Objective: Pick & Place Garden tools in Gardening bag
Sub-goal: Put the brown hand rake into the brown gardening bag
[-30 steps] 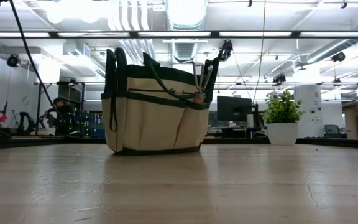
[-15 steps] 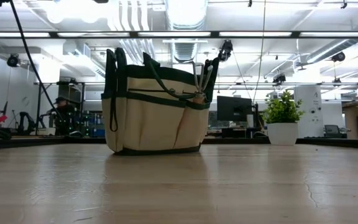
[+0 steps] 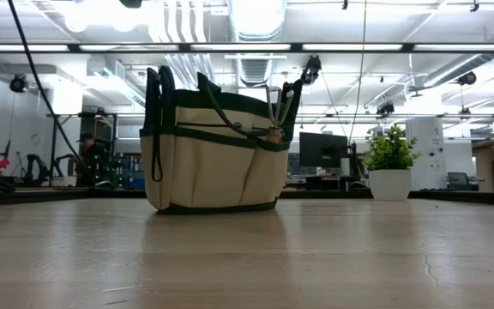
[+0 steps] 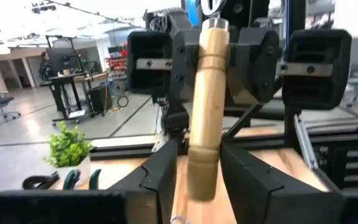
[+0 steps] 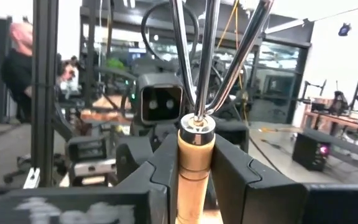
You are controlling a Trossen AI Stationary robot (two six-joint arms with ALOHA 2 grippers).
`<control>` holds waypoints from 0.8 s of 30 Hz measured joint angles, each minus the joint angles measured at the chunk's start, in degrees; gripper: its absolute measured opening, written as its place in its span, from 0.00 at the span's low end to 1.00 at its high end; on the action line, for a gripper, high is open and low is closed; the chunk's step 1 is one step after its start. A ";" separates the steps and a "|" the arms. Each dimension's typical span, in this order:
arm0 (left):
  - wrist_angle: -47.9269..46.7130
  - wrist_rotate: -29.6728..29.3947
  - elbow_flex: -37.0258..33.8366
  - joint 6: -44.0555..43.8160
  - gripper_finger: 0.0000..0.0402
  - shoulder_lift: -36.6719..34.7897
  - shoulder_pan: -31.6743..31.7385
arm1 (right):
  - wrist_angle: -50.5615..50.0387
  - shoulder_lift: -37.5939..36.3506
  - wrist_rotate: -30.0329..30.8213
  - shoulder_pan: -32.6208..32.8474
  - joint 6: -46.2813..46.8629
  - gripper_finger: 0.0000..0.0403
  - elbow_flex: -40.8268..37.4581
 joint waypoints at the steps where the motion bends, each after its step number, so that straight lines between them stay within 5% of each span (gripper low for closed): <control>1: -1.42 0.00 0.00 0.00 0.33 -0.71 -0.04 | -1.21 -0.36 0.32 0.15 -0.17 0.16 -0.01; 14: -17.22 -0.64 0.00 -3.25 0.37 -11.79 -0.44 | -12.52 1.01 1.38 2.37 5.95 0.16 -1.82; 24: -18.10 -0.63 0.00 -5.60 0.37 -13.22 -0.61 | -11.79 9.62 1.65 2.03 6.10 0.16 -1.89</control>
